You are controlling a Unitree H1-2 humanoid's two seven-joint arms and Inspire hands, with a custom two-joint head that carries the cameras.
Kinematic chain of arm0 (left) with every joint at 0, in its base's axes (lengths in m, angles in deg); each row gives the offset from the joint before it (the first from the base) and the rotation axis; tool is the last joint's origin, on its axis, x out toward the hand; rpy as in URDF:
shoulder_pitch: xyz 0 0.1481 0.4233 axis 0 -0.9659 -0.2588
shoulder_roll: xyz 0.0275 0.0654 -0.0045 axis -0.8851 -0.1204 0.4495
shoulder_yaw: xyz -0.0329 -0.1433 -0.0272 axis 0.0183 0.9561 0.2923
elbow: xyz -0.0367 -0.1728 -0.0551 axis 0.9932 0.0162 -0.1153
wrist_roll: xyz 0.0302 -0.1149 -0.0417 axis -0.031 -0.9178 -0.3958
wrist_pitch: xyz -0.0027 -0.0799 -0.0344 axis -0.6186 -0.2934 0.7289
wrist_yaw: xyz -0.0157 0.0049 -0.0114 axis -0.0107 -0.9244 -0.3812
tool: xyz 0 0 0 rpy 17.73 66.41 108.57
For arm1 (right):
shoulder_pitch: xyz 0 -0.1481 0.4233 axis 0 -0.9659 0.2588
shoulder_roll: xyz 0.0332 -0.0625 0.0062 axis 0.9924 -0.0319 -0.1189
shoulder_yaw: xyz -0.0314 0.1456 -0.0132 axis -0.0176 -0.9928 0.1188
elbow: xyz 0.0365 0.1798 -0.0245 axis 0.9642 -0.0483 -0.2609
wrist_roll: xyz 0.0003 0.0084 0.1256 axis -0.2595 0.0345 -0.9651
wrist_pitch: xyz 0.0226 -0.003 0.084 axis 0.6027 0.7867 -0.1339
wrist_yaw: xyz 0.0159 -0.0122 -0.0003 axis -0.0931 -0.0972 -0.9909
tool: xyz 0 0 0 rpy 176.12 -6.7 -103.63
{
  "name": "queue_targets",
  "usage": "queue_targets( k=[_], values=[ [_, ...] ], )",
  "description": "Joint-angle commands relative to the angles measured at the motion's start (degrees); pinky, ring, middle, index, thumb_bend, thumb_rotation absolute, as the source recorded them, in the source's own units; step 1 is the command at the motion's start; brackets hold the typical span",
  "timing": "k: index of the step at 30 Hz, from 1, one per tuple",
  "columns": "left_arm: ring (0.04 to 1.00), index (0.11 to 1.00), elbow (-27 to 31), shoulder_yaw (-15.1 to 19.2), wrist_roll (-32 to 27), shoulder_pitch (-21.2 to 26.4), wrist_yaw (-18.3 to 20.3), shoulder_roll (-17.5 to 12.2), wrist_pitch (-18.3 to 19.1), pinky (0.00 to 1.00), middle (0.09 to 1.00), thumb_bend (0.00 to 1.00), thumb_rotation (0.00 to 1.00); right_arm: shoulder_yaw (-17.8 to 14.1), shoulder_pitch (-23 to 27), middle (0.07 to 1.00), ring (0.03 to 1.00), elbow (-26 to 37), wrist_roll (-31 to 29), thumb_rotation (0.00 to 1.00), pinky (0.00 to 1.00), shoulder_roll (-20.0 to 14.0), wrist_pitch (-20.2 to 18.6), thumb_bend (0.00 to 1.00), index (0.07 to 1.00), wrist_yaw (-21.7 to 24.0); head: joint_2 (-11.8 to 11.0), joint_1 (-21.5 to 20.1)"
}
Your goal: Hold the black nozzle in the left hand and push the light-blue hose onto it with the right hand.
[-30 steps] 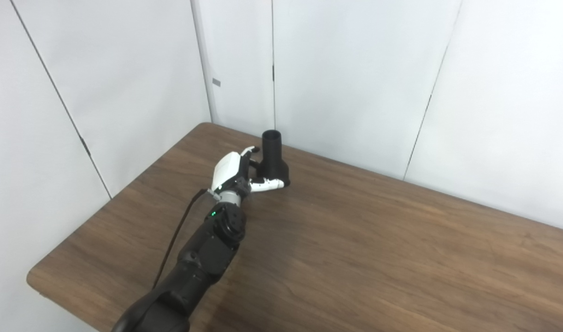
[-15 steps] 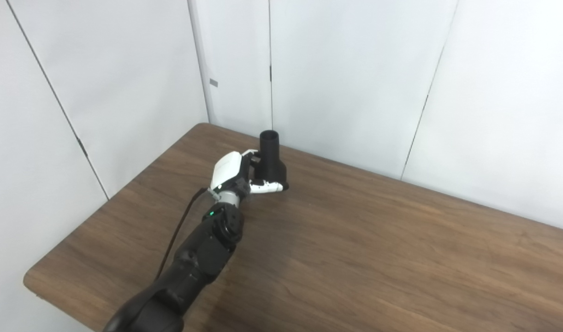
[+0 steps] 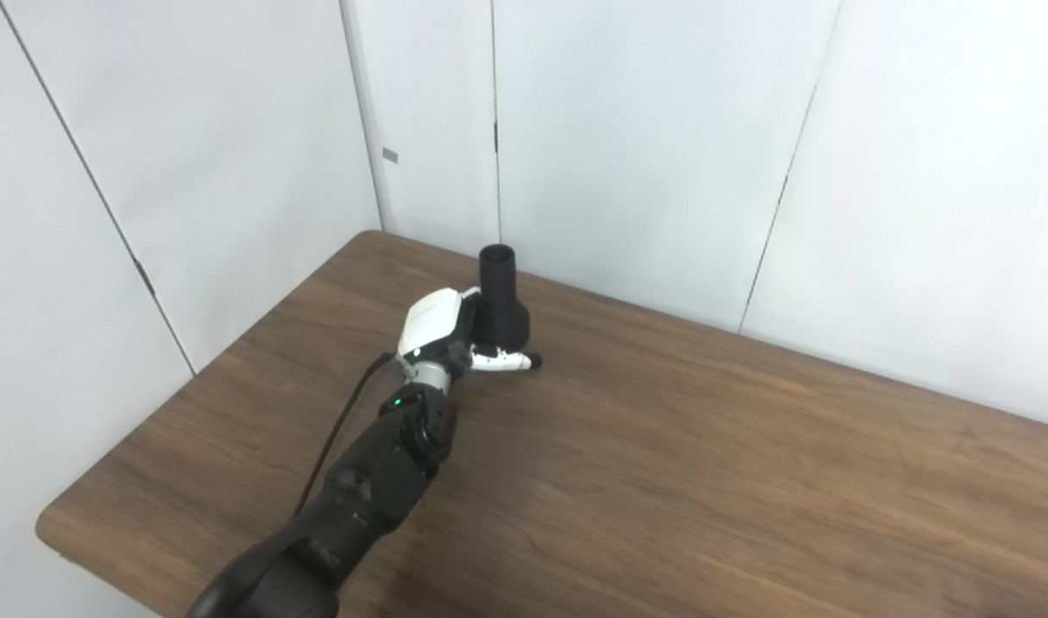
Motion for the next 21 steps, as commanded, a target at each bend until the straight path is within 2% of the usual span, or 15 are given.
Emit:
queue_targets(
  k=[1, 4, 7, 9, 10, 11, 12, 15, 21],
  values=[
    [0.76, 0.758, -4.5, -2.7, -0.9, -3.4, 5.2, 3.6, 1.1, 1.0, 0.595, 1.0, 0.18, -0.3, 0.1, 0.655, 0.619, 2.6, 0.3, 0.3, 0.52, -1.0, 0.2, 0.34, 0.635, 0.2, 0.1, -0.1],
    [0.71, 0.728, -6.0, -2.8, -0.3, -3.5, 2.8, 3.9, -0.5, 1.0, 0.493, 1.0, 0.15, -0.3, -0.1, 0.654, 0.618, 3.0, 0.3, 0.28, 0.52, -0.9, 0.3, 0.33, 0.633, 0.2, 0.3, -0.4],
    [0.719, 0.653, -7.8, -2.3, -0.3, -3.6, -0.1, 4.3, -2.9, 1.0, 0.567, 1.0, 0.08, -0.2, -0.2, 0.65, 0.616, 3.2, 0.3, 0.28, 0.52, -0.9, 0.2, 0.33, 0.632, 0.2, 0.5, -0.7],
    [0.702, 0.599, -10.2, -2.5, 0.1, -3.6, -4.1, 4.6, -6.9, 1.0, 0.573, 0.99, 0.04, -0.2, -0.2, 0.649, 0.615, 3.1, 0.1, 0.28, 0.52, -0.9, 0.6, 0.33, 0.632, 0.3, 0.7, -0.8],
    [0.668, 0.545, -11.8, -2.7, 0.4, -3.5, -6.1, 4.7, -9.0, 1.0, 0.514, 0.72, 0.01, -0.3, -0.2, 0.648, 0.614, 3.1, 0.1, 0.28, 0.52, -0.9, 0.7, 0.34, 0.631, 0.4, 0.8, -0.8],
    [0.652, 0.523, -13.5, -3.2, 1.0, -3.4, -8.1, 4.9, -10.9, 1.0, 0.495, 0.62, 0.01, -0.2, -0.2, 0.646, 0.613, 3.2, 0.1, 0.29, 0.52, -0.9, 0.7, 0.34, 0.63, 0.4, 0.8, -0.8],
    [0.624, 0.501, -14.8, -3.7, 1.6, -3.3, -9.6, 5.0, -12.2, 1.0, 0.491, 0.58, 0.0, -0.3, -0.2, 0.644, 0.609, 3.3, 0.0, 0.31, 0.51, -0.9, 0.7, 0.34, 0.628, 0.4, 0.9, -0.8],
    [0.559, 0.482, -17.1, -5.1, 2.4, -3.1, -12.2, 5.2, -14.5, 0.95, 0.484, 0.53, 0.0, -0.3, -0.3, 0.641, 0.606, 3.5, -0.2, 0.32, 0.51, -0.8, 0.5, 0.35, 0.625, 0.5, 1.0, -0.9],
    [0.51, 0.505, -18.3, -6.2, 2.7, -3.8, -14.1, 5.3, -17.7, 0.95, 0.46, 0.52, 0.0, -0.3, -0.3, 0.645, 0.61, 3.6, -0.1, 0.31, 0.52, -0.9, 0.7, 0.35, 0.627, 0.5, 1.2, -0.8]
  ],
)
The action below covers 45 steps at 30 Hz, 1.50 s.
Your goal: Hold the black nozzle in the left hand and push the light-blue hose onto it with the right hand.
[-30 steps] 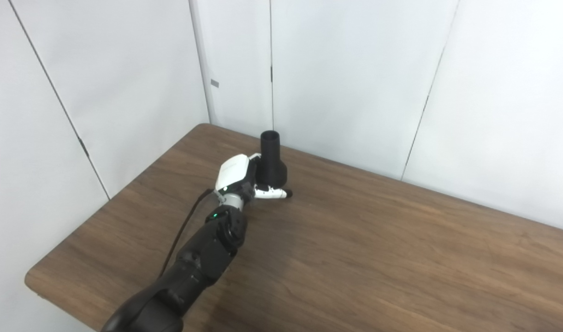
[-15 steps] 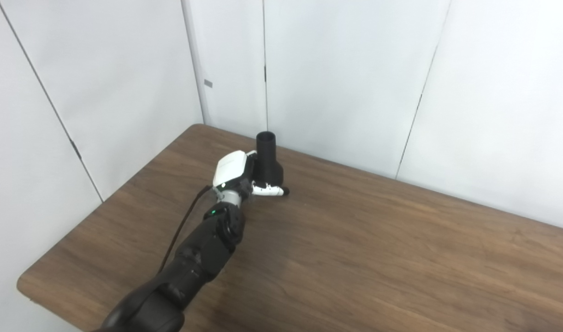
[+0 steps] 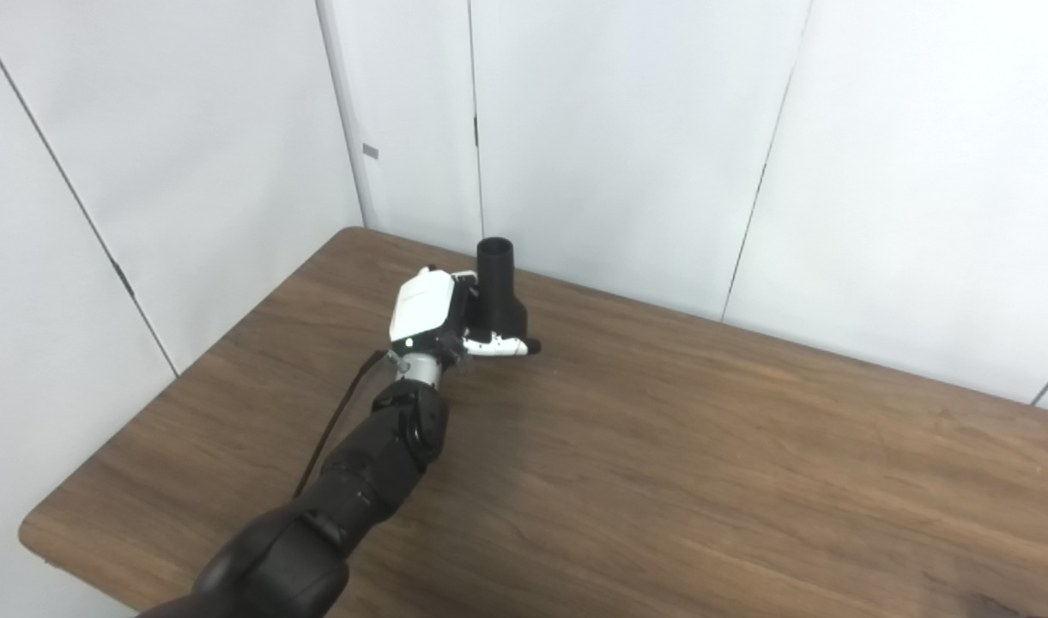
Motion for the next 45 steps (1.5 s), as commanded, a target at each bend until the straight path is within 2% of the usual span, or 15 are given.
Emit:
queue_targets(
  k=[1, 8, 16, 19, 25, 29, 30, 35, 40, 45],
  values=[
    [0.507, 0.508, -4.8, -2.5, 0.3, -7.0, 0.6, 4.7, -2.3, 0.95, 0.457, 0.52, 0.0, -0.5, 0.7, 0.645, 0.611, 2.1, -0.1, 0.3, 0.52, -1.0, 1.6, 0.35, 0.628, 0.3, 0.2, 0.0],
    [0.506, 0.521, -5.1, -2.4, 0.4, -7.6, -1.3, 5.0, -3.8, 0.94, 0.437, 0.52, 0.0, -0.5, 0.6, 0.642, 0.606, 2.2, 0.1, 0.31, 0.51, -1.1, 1.6, 0.34, 0.629, 0.3, 0.2, 0.0],
    [0.482, 0.523, -6.4, -2.3, 0.8, -7.4, -3.7, 5.0, -7.2, 0.93, 0.425, 0.52, 0.0, -0.2, 0.7, 0.645, 0.61, 2.7, 0.6, 0.29, 0.52, -0.9, 0.8, 0.34, 0.633, 0.1, -0.2, -0.8],
    [0.477, 0.522, -6.2, -2.4, 0.8, -7.4, -3.6, 5.1, -7.6, 0.93, 0.432, 0.52, 0.0, -0.3, 0.7, 0.65, 0.614, 2.7, 0.7, 0.29, 0.52, -0.6, 0.7, 0.34, 0.634, -0.2, -0.2, -1.2],
    [0.484, 0.518, -6.8, -1.8, -0.1, -6.7, -3.6, 5.2, -9.9, 0.92, 0.435, 0.52, 0.0, -0.5, 0.9, 0.666, 0.633, 3.5, -0.3, 0.2, 0.54, 0.9, 1.3, 0.31, 0.646, -0.6, -0.2, -5.1],
    [0.494, 0.507, -6.4, -1.9, -0.1, -6.2, -2.7, 5.0, -11.1, 0.94, 0.456, 0.52, 0.0, -1.1, 1.4, 0.678, 0.648, 4.7, -0.5, 0.04, 0.56, 1.9, 1.4, 0.28, 0.661, -1.4, -0.6, -6.7],
    [0.487, 0.516, -6.4, -2.0, 0.0, -6.1, -2.6, 5.0, -11.3, 0.94, 0.432, 0.52, 0.0, -1.2, 1.5, 0.674, 0.644, 5.0, -0.4, 0.02, 0.56, 2.1, 1.4, 0.28, 0.66, -1.4, -0.6, -6.8],
    [0.496, 0.513, -6.1, -2.2, 0.2, -5.6, -2.2, 4.9, -13.2, 0.93, 0.451, 0.52, 0.0, -2.2, 1.9, 0.659, 0.638, 7.1, 0.2, 0.0, 0.58, 3.0, 0.2, 0.27, 0.651, -2.8, -1.5, -9.7],
    [0.504, 0.484, -2.0, -2.8, 0.5, -6.6, -1.3, 4.4, -16.2, 0.94, 0.478, 0.53, 0.0, -4.6, 1.6, 0.68, 0.657, 9.6, 0.3, 0.0, 0.58, 2.9, -1.0, 0.28, 0.661, -4.2, -2.0, -11.8],
    [0.49, 0.499, 2.1, -3.4, 0.9, -8.0, 1.0, 3.9, -18.2, 0.96, 0.467, 0.52, 0.0, -6.1, 0.7, 0.649, 0.624, 9.9, 2.2, 0.0, 0.54, 1.3, 1.4, 0.32, 0.639, -3.8, -2.6, -14.4]
  ],
)
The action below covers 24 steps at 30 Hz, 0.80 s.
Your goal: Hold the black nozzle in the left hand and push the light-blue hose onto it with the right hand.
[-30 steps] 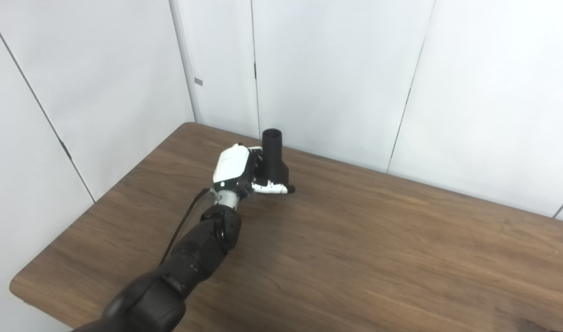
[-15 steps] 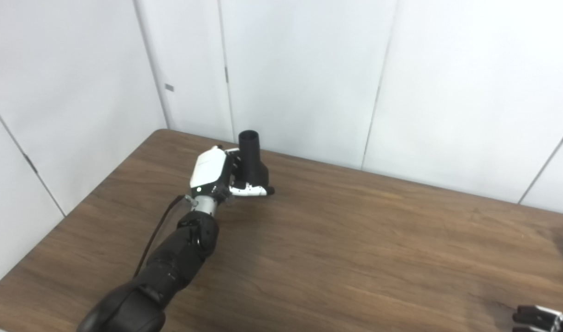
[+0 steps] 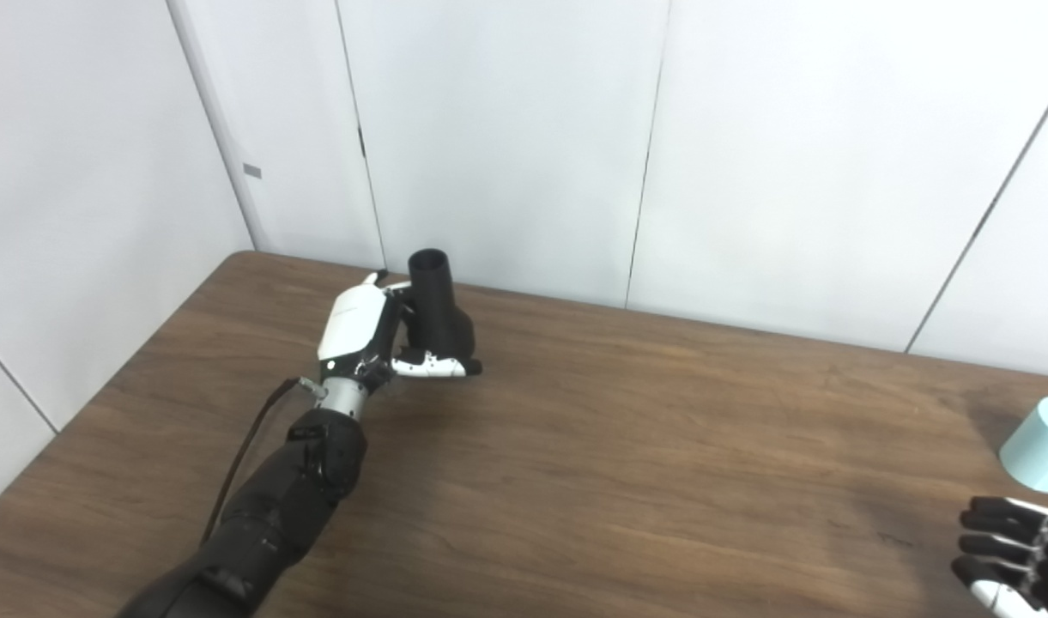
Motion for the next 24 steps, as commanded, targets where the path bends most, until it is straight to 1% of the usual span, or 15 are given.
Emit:
queue_targets(
  k=[1, 2, 3, 6, 8, 12, 14, 15, 16, 18, 21, 24],
  values=[
    [0.488, 0.501, -1.5, -2.3, 0.8, -6.4, -0.4, 4.6, -2.4, 0.96, 0.466, 0.52, 0.0, -1.4, 0.2, 0.637, 0.61, 2.0, 1.1, 0.0, 0.52, -1.6, 2.7, 0.33, 0.627, -0.8, -0.1, -0.5],
    [0.488, 0.501, -1.2, -2.6, 1.3, -6.5, -0.5, 4.7, -2.9, 0.96, 0.466, 0.52, 0.0, -1.7, 0.1, 0.634, 0.607, 2.2, 1.4, 0.0, 0.52, -1.5, 2.7, 0.34, 0.624, -1.1, -0.1, -0.9],
    [0.486, 0.502, -0.8, -2.7, 1.6, -6.6, -0.5, 4.9, -3.2, 0.97, 0.465, 0.52, 0.0, -2.0, 0.1, 0.624, 0.597, 2.8, 2.0, 0.0, 0.51, -1.2, 2.1, 0.35, 0.614, -1.6, -0.2, -1.1],
    [0.477, 0.503, -0.5, -3.0, 2.2, -6.7, -0.6, 5.6, -5.1, 0.98, 0.465, 0.52, 0.0, -3.2, 0.1, 0.619, 0.6, 4.3, 3.2, 0.0, 0.52, -0.6, -0.3, 0.37, 0.608, -2.7, -0.3, -1.8],
    [0.472, 0.488, -0.2, -3.6, 3.0, -6.7, -0.8, 5.9, -6.1, 0.97, 0.475, 0.52, 0.0, -3.8, 0.1, 0.614, 0.591, 4.9, 4.6, 0.0, 0.51, -0.1, -1.6, 0.39, 0.603, -3.6, -0.4, -2.5],
    [0.481, 0.472, 2.6, -4.5, 4.6, -7.4, -0.4, 6.9, -5.9, 0.96, 0.486, 0.53, 0.0, -5.5, 0.4, 0.607, 0.579, 5.5, 6.1, 0.0, 0.51, 1.2, -2.1, 0.44, 0.598, -4.7, -0.6, -3.3],
    [0.477, 0.479, 3.3, -5.0, 4.7, -7.5, -0.1, 7.7, -6.3, 0.96, 0.482, 0.53, 0.0, -6.2, 0.4, 0.612, 0.586, 6.2, 7.7, 0.0, 0.53, 2.6, -2.1, 0.45, 0.601, -4.9, -0.8, -4.6],
    [0.469, 0.495, 3.3, -6.0, 4.8, -7.3, -0.7, 8.2, -6.5, 0.96, 0.472, 0.52, 0.0, -6.6, 0.4, 0.616, 0.593, 6.6, 8.3, 0.0, 0.54, 3.3, -2.1, 0.46, 0.605, -5.2, -0.9, -5.0],
    [0.485, 0.491, 3.4, -7.2, 4.9, -7.1, -1.2, 8.7, -6.6, 0.94, 0.461, 0.51, 0.0, -7.0, 0.5, 0.615, 0.592, 7.0, 8.5, 0.0, 0.54, 3.9, -2.1, 0.45, 0.604, -5.5, -0.9, -5.6],
    [0.521, 0.47, 3.7, -8.5, 5.4, -6.8, -1.6, 9.4, -6.6, 0.95, 0.454, 0.5, 0.0, -7.7, 0.6, 0.606, 0.58, 7.4, 8.8, 0.0, 0.53, 4.7, -2.0, 0.45, 0.593, -5.9, -0.7, -6.2],
    [0.533, 0.452, 4.6, -10.5, 6.8, -6.4, -2.3, 10.7, -6.6, 0.93, 0.455, 0.5, 0.0, -9.1, 0.8, 0.599, 0.571, 7.9, 10.3, 0.0, 0.53, 6.4, -2.1, 0.46, 0.587, -7.3, -0.2, -8.1],
    [0.535, 0.447, 6.6, -12.1, 6.5, -6.8, -0.8, 11.6, -6.7, 0.92, 0.457, 0.5, 0.0, -10.2, 0.9, 0.607, 0.576, 8.6, 10.7, 0.0, 0.52, 7.8, -2.0, 0.47, 0.595, -8.8, -0.1, -9.7]
  ],
)
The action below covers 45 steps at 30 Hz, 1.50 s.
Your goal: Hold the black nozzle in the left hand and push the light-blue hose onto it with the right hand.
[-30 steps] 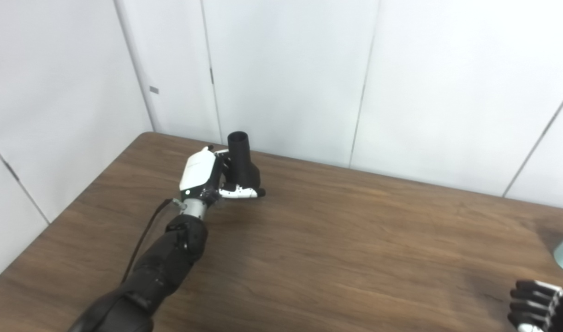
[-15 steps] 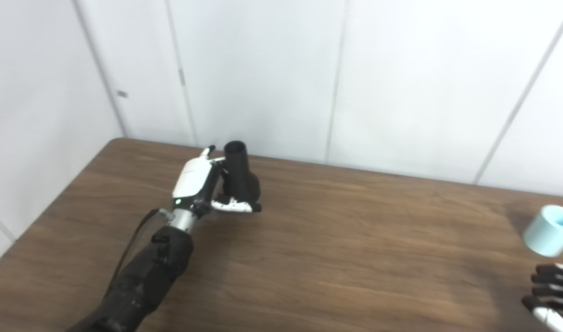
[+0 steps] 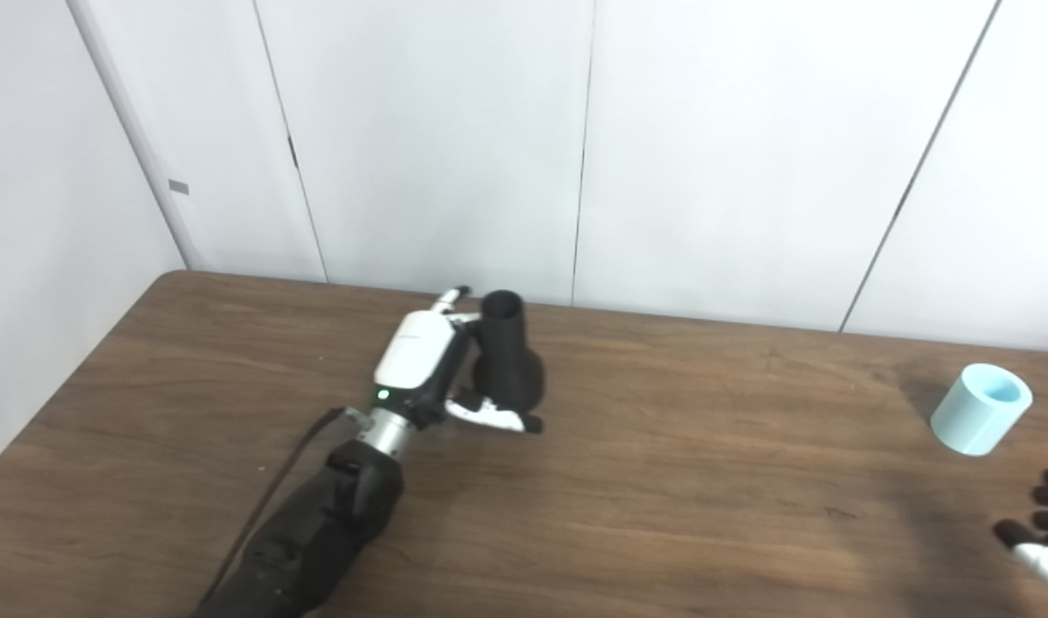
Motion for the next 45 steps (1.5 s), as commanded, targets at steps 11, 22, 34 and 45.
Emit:
queue_targets(
  k=[11, 22, 34, 45],
  values=[
    [0.534, 0.434, 1.0, -9.0, -0.3, -8.1, -0.2, 5.4, -1.6, 0.88, 0.48, 0.5, 0.0, -1.5, 1.2, 0.618, 0.573, 0.8, 6.0, 0.12, 0.49, 0.8, 2.8, 0.5, 0.492, -6.6, 0.9, -4.1],
    [0.527, 0.435, 4.8, -13.8, 0.2, -10.5, 0.5, 4.9, -1.6, 0.88, 0.486, 0.5, 0.0, -3.0, 2.9, 0.728, 0.7, -1.8, 2.0, 0.02, 0.6, 2.0, 2.7, 0.56, 0.712, -7.7, 1.3, -6.5],
    [0.536, 0.437, 2.6, -18.6, 0.6, -11.8, -4.2, 5.0, -1.6, 0.9, 0.483, 0.5, 0.0, -1.1, 4.9, 0.885, 0.869, -4.8, 2.1, 0.3, 0.82, -3.1, 0.4, 0.68, 0.903, -4.0, 1.6, -9.6],
    [0.528, 0.448, -0.9, -24.2, -1.1, -11.7, -8.2, 5.7, -1.6, 0.85, 0.473, 0.5, 0.0, 0.3, 8.1, 0.894, 0.858, -9.0, 3.8, 0.36, 0.78, -5.0, 0.3, 0.75, 0.905, -3.4, 2.2, -13.1]
  ],
)
